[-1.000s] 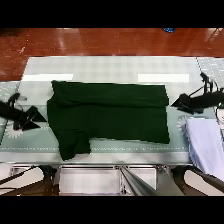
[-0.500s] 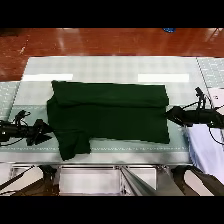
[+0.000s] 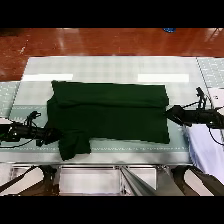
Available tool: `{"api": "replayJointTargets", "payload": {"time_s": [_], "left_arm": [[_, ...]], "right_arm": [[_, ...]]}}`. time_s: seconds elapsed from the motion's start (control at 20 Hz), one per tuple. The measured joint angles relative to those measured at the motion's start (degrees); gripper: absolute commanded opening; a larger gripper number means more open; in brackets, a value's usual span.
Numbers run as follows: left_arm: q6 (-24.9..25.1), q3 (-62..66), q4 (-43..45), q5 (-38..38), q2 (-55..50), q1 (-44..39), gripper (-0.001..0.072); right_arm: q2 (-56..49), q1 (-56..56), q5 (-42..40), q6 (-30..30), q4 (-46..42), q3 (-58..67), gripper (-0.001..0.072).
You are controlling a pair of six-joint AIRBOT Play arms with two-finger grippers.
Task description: Fold the shirts.
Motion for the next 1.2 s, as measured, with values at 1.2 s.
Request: {"api": "replayJointTargets", "payload": {"time_s": [1.2], "left_arm": [[0.3,0.3,-1.5,1.2,-0.1,-1.1,0.0019]], "right_arm": [[-4.8,-1.8,6.3,5.4,-6.5,-9.2,0.0394]]}}
